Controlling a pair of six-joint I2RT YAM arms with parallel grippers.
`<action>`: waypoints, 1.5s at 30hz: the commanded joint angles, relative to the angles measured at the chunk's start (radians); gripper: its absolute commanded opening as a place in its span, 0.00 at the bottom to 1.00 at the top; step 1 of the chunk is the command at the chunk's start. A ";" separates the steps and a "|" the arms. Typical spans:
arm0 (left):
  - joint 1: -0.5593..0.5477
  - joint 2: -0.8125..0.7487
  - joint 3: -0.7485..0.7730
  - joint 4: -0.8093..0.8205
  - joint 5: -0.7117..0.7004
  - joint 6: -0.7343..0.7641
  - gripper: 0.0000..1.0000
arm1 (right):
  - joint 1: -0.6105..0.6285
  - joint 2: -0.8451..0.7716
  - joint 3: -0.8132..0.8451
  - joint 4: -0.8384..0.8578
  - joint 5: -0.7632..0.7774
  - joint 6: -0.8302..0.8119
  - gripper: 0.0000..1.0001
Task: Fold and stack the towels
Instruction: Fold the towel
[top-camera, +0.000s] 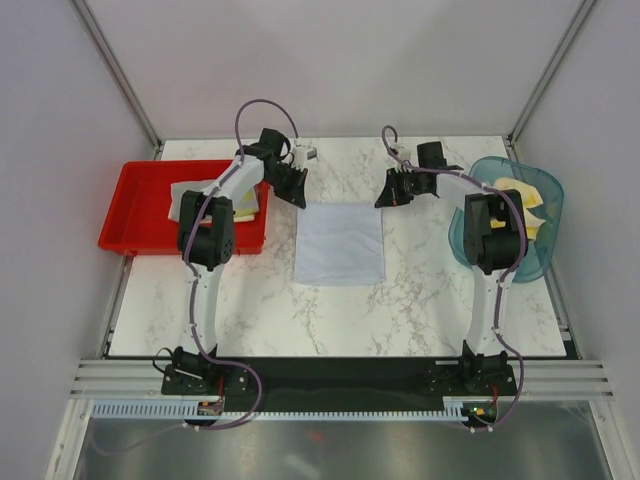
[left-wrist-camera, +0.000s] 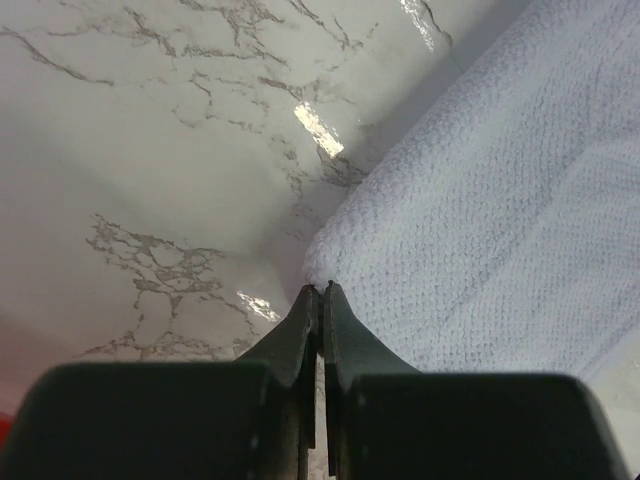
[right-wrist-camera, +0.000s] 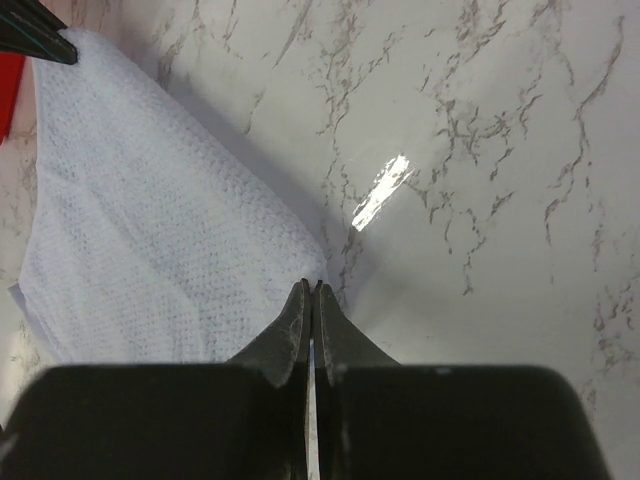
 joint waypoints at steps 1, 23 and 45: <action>-0.004 -0.095 -0.008 0.037 0.005 0.008 0.02 | -0.004 -0.137 -0.070 0.127 -0.002 -0.021 0.00; -0.025 -0.382 -0.372 0.241 -0.059 -0.025 0.02 | 0.010 -0.416 -0.449 0.405 0.019 0.019 0.00; -0.200 -0.698 -0.771 0.412 -0.374 -0.053 0.02 | 0.063 -0.770 -0.822 0.500 0.174 0.189 0.00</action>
